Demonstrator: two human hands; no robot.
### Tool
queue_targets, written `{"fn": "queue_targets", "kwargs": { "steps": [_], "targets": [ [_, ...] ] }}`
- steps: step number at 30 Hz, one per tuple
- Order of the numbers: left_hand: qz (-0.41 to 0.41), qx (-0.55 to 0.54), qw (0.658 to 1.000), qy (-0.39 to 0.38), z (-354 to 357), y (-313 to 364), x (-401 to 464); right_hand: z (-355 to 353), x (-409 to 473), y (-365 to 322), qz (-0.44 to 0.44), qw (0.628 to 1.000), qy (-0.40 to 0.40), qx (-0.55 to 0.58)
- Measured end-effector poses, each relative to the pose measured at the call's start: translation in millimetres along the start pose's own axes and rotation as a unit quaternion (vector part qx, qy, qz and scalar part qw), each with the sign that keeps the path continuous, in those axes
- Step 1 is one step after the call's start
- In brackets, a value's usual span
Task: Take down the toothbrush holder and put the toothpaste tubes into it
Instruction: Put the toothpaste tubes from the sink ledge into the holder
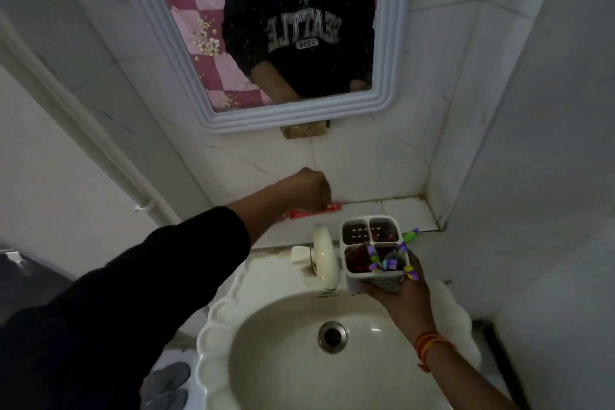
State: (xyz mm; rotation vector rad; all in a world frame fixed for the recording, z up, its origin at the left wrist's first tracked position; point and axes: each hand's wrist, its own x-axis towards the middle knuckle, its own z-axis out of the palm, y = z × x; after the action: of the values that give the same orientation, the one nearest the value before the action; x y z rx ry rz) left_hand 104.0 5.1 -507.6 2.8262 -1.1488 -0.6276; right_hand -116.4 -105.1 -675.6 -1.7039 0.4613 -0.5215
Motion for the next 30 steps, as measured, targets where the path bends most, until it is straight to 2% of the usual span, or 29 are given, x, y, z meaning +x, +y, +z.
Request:
{"fn": "queue_targets", "kwargs": {
  "steps": [2, 6, 9, 12, 17, 20, 22, 25, 28, 30],
  "targets": [
    [-0.044, 0.013, 0.999, 0.010, 17.0, -25.2, 13.2, 0.5, -0.5, -2.1, -0.001, 1.000, 0.001, -0.006],
    [-0.077, 0.018, 0.997, 0.011, 62.4, -59.8, 44.7, 4.1, 1.5, 1.6, 0.009, 1.000, 0.014, -0.009],
    [-0.058, 0.013, 0.998, 0.002, 92.3, -64.3, 65.0, 5.8, 3.5, 6.6, 0.014, 1.000, 0.016, -0.013],
    [-0.029, 0.059, 0.997, 0.036, 108.0, -62.2, 78.9, 6.1, 5.4, 12.5, 0.024, 0.999, 0.018, -0.014],
    [-0.048, 0.128, 0.988, 0.074, 112.7, -56.9, 79.9, 6.3, 7.8, 13.5, 0.029, 0.999, 0.011, -0.021],
    [-0.041, 0.092, 0.992, 0.078, 95.2, -46.5, 66.0, 7.1, 7.0, 11.5, 0.030, 0.999, 0.012, -0.013],
    [-0.037, 0.008, 0.995, 0.094, 70.1, -36.5, 52.1, 7.2, 6.4, 9.8, 0.034, 0.999, 0.012, -0.010],
    [-0.012, -0.131, 0.980, 0.152, 27.1, -16.4, 23.0, 6.3, 6.3, 6.3, 0.032, 0.999, 0.012, 0.004],
    [0.051, -0.106, 0.974, 0.193, -11.2, 5.8, -8.0, 7.1, 4.6, 4.5, 0.033, 0.999, 0.011, 0.015],
    [0.091, -0.062, 0.980, 0.165, -26.0, 18.3, -20.0, 7.5, 3.2, 1.9, 0.030, 0.999, 0.008, 0.014]
  ]
}}
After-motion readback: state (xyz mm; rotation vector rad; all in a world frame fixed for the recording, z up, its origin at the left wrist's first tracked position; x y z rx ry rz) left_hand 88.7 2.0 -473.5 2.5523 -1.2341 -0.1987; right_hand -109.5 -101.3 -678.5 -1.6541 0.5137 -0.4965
